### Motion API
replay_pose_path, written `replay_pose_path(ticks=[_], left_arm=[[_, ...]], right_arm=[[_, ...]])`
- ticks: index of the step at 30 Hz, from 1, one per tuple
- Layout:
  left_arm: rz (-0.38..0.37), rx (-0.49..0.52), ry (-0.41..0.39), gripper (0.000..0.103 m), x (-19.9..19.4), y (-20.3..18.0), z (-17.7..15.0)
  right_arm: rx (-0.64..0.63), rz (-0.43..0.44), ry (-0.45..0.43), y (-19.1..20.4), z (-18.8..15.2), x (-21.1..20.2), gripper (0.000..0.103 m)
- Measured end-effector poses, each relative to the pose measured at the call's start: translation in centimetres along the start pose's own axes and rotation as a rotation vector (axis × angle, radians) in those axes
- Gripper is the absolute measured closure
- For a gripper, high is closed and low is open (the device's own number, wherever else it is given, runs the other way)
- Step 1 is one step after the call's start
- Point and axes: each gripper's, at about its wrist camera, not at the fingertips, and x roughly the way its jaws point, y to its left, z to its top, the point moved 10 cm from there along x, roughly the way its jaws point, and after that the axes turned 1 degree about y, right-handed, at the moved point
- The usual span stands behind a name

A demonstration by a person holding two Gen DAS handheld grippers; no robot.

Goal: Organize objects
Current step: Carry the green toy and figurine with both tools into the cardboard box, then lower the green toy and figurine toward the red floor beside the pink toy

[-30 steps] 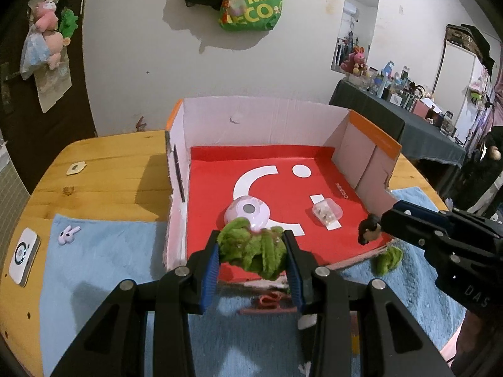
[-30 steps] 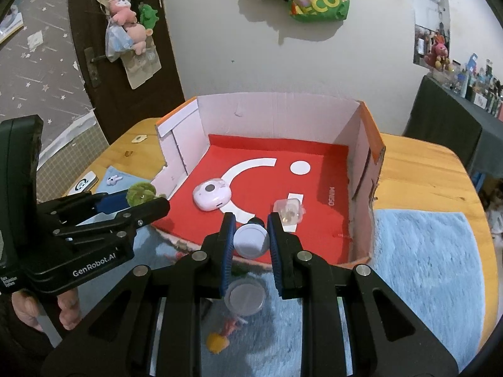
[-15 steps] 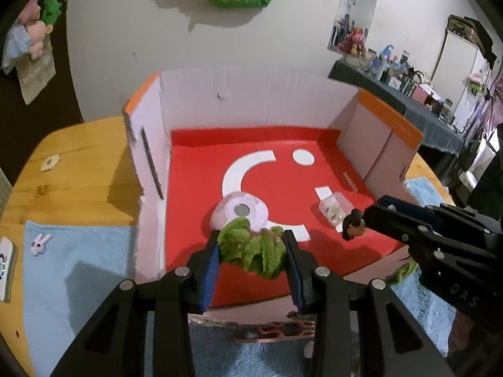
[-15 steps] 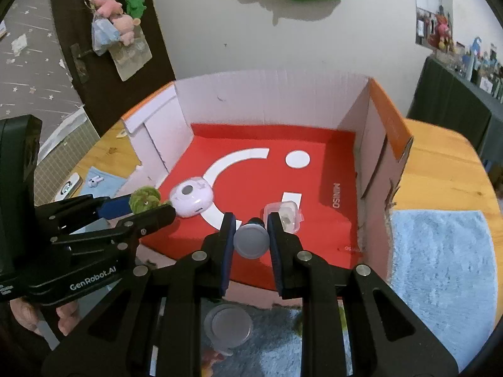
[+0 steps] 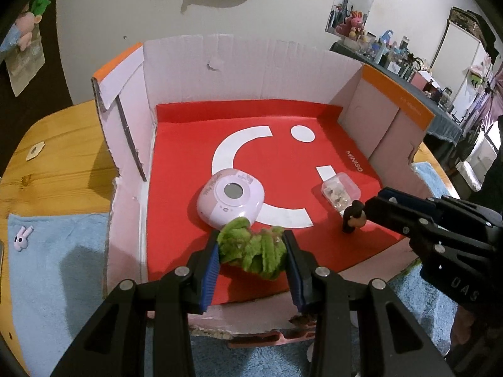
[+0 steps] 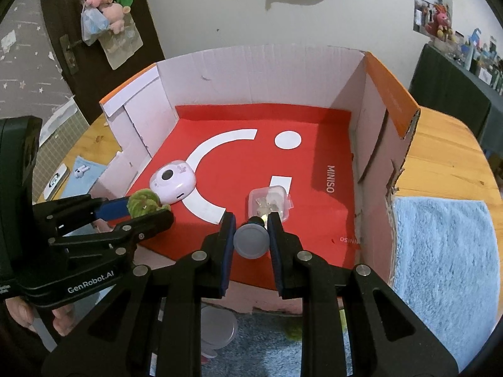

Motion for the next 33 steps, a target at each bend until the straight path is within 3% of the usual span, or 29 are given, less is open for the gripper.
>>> replay_pose_path(ticks=[16, 33], left_arm=[[0.009, -0.009, 0.024, 0.063, 1.4, 0.5, 0.6], [0.021, -0.024, 0.018, 0.063, 2.5, 1.1, 2.0]], right_arm=[[-0.015, 0.000, 0.068, -0.3, -1.0, 1.5, 0.083], [0.007, 0.002, 0.042, -0.8, 0.4, 3.0, 0.083]])
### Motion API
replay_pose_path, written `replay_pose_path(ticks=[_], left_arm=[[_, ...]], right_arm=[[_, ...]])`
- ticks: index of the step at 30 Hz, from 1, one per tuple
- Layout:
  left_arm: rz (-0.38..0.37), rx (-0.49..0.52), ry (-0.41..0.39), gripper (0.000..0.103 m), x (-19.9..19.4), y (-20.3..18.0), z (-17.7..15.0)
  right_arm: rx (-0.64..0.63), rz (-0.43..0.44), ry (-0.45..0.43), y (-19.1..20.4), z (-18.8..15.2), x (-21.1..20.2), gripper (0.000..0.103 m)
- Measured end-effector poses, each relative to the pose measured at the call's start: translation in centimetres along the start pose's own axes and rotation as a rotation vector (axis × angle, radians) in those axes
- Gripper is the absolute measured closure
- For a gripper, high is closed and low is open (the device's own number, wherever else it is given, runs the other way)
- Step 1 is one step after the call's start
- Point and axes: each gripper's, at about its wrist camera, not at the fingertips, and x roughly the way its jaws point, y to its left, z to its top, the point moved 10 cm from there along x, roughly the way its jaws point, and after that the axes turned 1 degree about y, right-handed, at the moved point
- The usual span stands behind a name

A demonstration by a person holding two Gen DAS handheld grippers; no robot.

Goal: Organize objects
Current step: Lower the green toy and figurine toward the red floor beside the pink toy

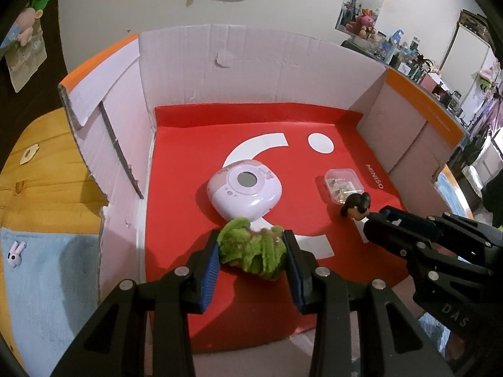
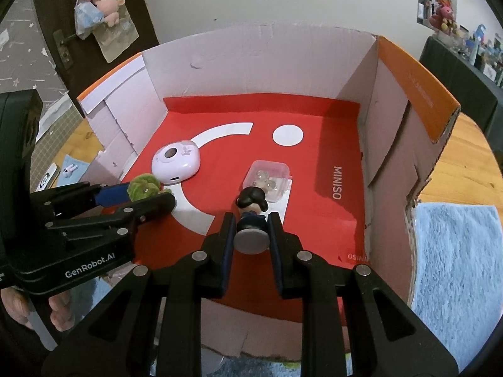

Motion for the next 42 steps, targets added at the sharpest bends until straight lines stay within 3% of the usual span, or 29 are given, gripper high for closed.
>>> replay_pose_path(ticks=[42], left_arm=[[0.009, -0.022, -0.014, 0.061, 0.3, 0.3, 0.3]], right_arm=[[-0.004, -0.006, 0.020, -0.2, -0.4, 1.0, 0.083]])
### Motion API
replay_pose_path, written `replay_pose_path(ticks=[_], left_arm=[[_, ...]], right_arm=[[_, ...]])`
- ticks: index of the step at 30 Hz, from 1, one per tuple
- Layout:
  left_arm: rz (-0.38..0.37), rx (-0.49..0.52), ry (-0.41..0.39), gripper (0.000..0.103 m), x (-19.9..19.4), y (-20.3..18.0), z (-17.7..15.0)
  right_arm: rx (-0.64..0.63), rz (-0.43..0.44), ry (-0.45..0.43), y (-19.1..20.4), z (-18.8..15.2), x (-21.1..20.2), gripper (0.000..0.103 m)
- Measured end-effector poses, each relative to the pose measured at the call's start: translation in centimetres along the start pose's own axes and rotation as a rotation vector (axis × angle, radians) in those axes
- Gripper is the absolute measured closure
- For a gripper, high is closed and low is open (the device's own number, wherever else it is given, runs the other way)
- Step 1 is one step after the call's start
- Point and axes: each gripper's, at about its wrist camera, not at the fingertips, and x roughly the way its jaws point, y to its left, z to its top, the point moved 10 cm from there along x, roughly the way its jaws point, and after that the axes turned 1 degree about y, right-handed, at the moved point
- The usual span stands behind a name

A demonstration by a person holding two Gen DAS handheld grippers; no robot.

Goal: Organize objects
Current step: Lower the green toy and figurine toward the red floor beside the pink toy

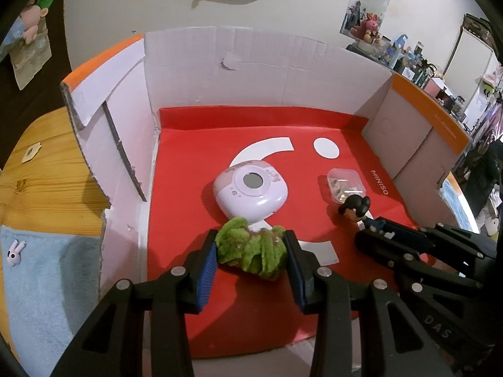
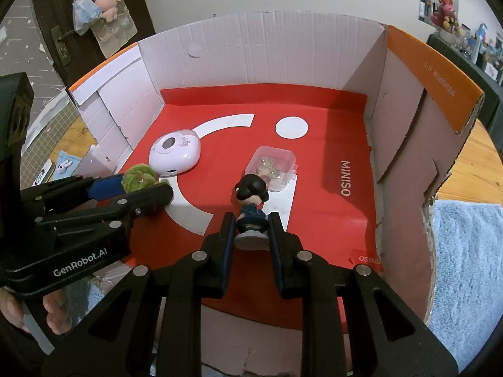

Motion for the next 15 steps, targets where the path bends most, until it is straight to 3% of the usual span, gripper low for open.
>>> replay_pose_path(ticks=[15], left_arm=[[0.004, -0.002, -0.002, 0.057, -0.09, 0.05, -0.08]], right_arm=[[0.004, 0.001, -0.004, -0.01, 0.11, -0.14, 0.082]])
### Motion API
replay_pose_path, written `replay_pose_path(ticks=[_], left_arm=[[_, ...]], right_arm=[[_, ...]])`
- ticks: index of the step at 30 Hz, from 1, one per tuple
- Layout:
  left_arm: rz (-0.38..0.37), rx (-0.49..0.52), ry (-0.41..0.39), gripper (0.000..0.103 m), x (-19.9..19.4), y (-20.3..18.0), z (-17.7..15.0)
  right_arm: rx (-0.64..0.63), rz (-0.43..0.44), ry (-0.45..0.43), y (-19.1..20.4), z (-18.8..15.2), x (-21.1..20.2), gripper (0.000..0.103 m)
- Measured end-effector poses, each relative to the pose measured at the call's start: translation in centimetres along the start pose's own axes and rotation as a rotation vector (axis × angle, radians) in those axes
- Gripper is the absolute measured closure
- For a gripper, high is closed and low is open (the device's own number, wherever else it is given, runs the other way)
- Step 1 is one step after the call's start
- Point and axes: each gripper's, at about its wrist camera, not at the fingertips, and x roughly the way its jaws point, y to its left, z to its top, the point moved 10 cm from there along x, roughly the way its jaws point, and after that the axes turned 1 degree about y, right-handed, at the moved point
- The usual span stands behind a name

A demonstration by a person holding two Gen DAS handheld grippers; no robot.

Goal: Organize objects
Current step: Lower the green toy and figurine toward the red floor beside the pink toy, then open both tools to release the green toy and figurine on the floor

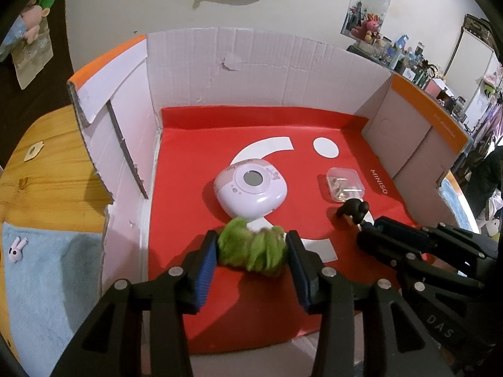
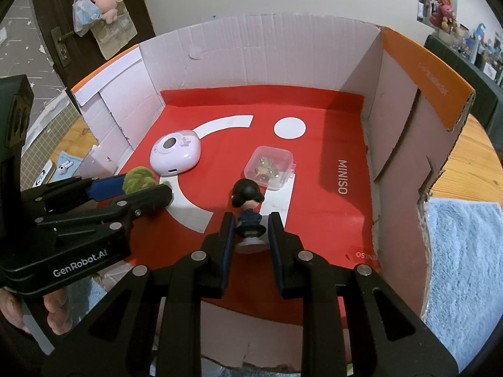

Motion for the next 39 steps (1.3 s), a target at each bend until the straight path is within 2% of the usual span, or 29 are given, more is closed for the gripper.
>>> replay_pose_path(ticks=[7, 14, 18, 25, 26, 28, 29, 30, 37, 39], left_arm=[[-0.001, -0.001, 0.000, 0.056, 0.0, 0.0, 0.0], [0.001, 0.003, -0.013, 0.050, -0.4, -0.2, 0.0], [0.000, 0.002, -0.015, 0.049, -0.6, -0.1, 0.0], [0.003, 0.001, -0.023, 0.049, -1.1, 0.1, 0.0], [0.004, 0.002, -0.023, 0.049, -1.0, 0.0, 0.0], [0.002, 0.001, -0.024, 0.049, -1.2, -0.1, 0.0], [0.001, 0.001, -0.025, 0.048, -1.4, -0.2, 0.0], [0.000, 0.002, -0.027, 0.047, -1.6, -0.2, 0.0], [0.005, 0.004, -0.041, 0.045, -2.4, -0.3, -0.3], [0.006, 0.003, -0.046, 0.042, -2.7, -0.3, -0.3]], right_arm=[[0.003, 0.004, -0.004, -0.1, 0.0, -0.3, 0.082], [0.002, 0.002, -0.010, -0.2, 0.1, -0.6, 0.081], [0.002, 0.004, -0.015, -0.1, 0.0, -0.8, 0.076], [0.003, -0.001, -0.027, -0.1, 0.0, -1.4, 0.075], [0.003, -0.001, -0.029, -0.1, 0.0, -1.5, 0.073], [0.001, 0.001, -0.033, 0.1, 0.0, -1.6, 0.064], [-0.002, 0.005, -0.037, 0.3, -0.2, -1.9, 0.056], [-0.007, 0.007, -0.042, 0.4, -0.1, -2.0, 0.053], [-0.007, 0.001, -0.056, 0.7, -0.4, -2.7, 0.053], [-0.006, -0.003, -0.061, 0.7, -0.4, -2.9, 0.053]])
